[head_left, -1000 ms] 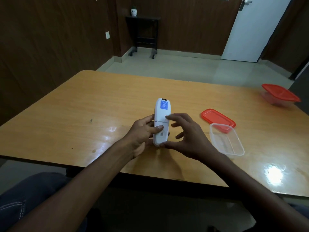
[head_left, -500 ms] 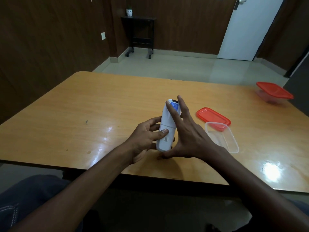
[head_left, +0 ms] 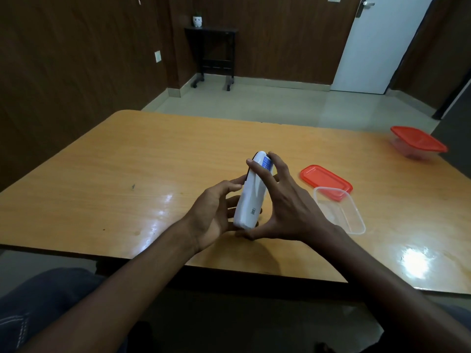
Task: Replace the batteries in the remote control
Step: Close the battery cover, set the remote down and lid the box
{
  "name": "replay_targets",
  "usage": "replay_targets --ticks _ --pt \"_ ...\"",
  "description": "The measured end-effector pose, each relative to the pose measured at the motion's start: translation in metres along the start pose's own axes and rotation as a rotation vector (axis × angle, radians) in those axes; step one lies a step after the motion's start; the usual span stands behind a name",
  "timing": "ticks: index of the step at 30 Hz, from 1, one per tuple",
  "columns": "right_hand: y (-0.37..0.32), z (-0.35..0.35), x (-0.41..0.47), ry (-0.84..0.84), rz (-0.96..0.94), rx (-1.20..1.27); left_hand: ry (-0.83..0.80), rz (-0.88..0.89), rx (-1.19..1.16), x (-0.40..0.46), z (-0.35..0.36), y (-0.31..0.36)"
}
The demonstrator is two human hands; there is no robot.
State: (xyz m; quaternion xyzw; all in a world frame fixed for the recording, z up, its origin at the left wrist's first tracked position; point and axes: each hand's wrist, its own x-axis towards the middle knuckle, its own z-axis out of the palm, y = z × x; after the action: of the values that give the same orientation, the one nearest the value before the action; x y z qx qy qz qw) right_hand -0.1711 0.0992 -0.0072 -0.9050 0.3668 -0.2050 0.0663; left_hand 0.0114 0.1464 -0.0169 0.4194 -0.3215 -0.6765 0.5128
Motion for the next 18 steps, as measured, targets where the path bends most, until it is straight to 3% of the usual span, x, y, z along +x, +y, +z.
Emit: replay_targets --ticks 9,18 --pt "-0.006 -0.003 -0.003 -0.010 0.037 0.366 0.192 0.122 -0.038 0.007 -0.005 -0.002" --pt "-0.014 0.006 -0.007 -0.056 0.203 0.406 0.329 0.182 -0.011 0.009 -0.004 -0.006"
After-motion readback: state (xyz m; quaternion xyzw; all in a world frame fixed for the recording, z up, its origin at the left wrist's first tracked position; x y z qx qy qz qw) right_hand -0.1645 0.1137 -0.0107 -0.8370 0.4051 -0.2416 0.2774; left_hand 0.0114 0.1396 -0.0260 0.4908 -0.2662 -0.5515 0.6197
